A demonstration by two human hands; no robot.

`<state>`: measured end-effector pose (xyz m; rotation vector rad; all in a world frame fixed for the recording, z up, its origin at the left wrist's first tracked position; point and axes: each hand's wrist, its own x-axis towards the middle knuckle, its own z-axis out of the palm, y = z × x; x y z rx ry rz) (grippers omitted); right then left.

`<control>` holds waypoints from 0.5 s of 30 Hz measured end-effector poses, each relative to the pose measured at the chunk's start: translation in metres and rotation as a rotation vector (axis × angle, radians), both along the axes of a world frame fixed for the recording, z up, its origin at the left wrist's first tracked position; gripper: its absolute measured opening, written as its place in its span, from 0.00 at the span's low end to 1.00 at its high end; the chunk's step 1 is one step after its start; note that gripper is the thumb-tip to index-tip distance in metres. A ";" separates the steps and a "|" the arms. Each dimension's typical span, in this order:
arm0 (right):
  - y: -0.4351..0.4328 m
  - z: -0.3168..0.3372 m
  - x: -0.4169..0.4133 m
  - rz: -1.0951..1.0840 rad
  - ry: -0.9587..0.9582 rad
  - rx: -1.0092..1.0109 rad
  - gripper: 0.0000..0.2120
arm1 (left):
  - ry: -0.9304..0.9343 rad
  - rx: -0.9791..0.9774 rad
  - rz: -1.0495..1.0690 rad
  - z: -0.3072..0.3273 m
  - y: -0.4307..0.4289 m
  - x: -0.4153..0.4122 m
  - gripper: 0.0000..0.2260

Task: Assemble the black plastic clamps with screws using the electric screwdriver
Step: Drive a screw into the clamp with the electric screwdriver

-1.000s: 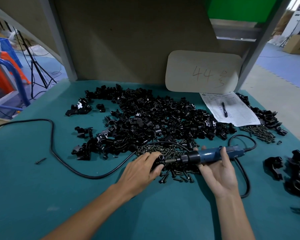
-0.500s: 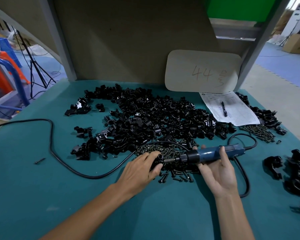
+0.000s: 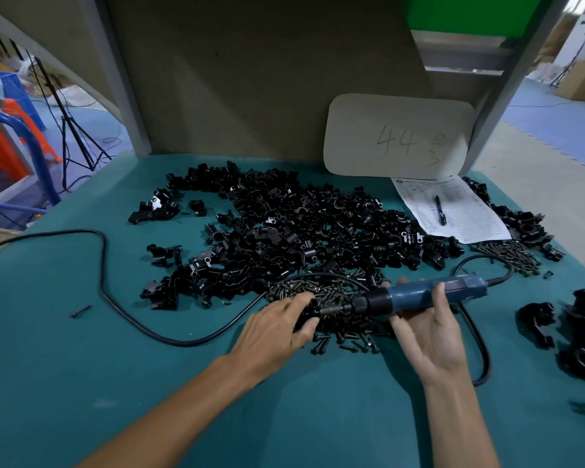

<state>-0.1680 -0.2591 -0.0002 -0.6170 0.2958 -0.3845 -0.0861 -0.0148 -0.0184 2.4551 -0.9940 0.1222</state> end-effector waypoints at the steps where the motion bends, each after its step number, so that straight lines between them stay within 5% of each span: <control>1: 0.000 0.000 0.000 -0.002 0.007 -0.012 0.18 | -0.004 0.002 -0.006 0.000 0.000 0.000 0.23; 15: 0.005 0.002 -0.004 -0.054 0.062 -0.044 0.21 | -0.060 0.007 0.015 0.000 -0.001 0.000 0.22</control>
